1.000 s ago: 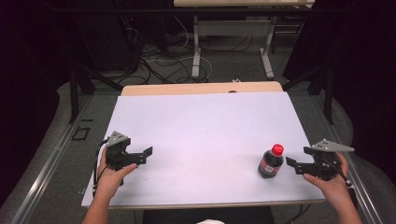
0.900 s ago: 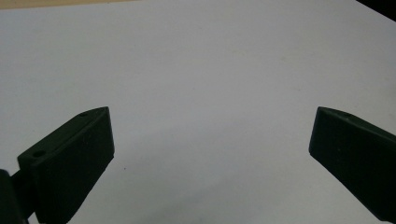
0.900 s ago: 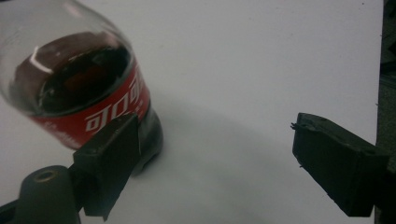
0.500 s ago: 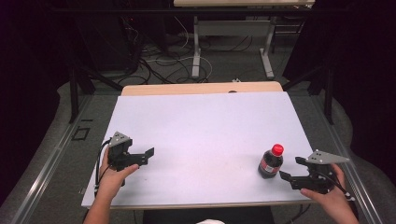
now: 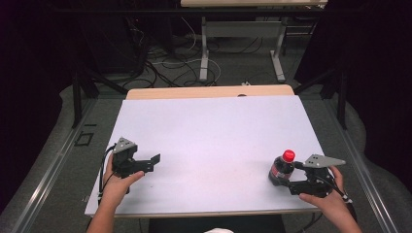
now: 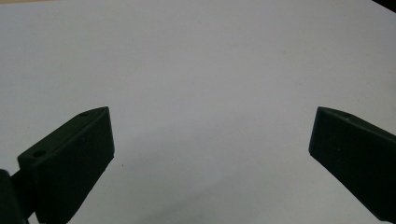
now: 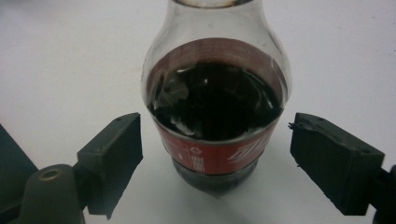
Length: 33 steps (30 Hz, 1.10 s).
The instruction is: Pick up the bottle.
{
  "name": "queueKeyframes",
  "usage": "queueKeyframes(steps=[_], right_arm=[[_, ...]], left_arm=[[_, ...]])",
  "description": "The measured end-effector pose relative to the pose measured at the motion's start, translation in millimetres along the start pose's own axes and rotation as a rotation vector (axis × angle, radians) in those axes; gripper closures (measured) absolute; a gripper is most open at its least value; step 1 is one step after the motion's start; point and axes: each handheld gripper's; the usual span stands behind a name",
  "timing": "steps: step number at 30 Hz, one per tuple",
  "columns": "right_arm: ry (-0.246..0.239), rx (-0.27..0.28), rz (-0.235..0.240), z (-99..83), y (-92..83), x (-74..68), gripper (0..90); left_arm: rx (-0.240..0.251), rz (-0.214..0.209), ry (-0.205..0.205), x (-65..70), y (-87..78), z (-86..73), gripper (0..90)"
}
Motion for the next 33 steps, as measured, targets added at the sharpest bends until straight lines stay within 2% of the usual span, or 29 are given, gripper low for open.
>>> queueKeyframes(steps=[9, 10, 11, 17, 25, 28, 33], right_arm=[[0.01, -0.006, -0.007, 5.1, 7.7, -1.2, 22.4], [0.003, -0.022, 0.003, 5.9, 7.3, -0.8, 22.6], [0.011, -0.009, 0.001, 5.7, 8.7, -1.7, 24.0], [0.01, -0.012, -0.009, 6.6, 12.4, -2.4, 25.8], [-0.009, 0.003, -0.037, 6.6, 13.7, -5.6, 28.1], [-0.027, 0.004, -0.063, 6.7, 12.7, -7.2, 28.6], [-0.029, 0.009, -0.06, 6.6, 12.7, -7.3, 28.9]], left_arm=[[-0.002, 0.003, 0.0, -0.3, 0.9, -0.5, 0.3], [-0.001, 0.003, 0.001, -0.4, 1.0, -0.5, 0.3], [-0.002, 0.002, 0.002, -0.4, 1.2, -0.5, 0.3], [-0.001, 0.003, 0.002, -0.7, 1.4, -0.7, 0.3], [-0.007, 0.002, 0.003, -0.6, 1.8, -0.8, 0.3], [-0.007, 0.0, 0.004, -0.4, 2.0, -0.8, 0.3], [-0.008, -0.001, 0.002, -0.4, 2.5, -0.9, 0.3]])
Point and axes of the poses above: each handheld gripper's, and its own axes: y roughly forward along the jaws, z roughly out of its top, x roughly to its right, and after that the axes turned 12 degrees about -x, right-handed
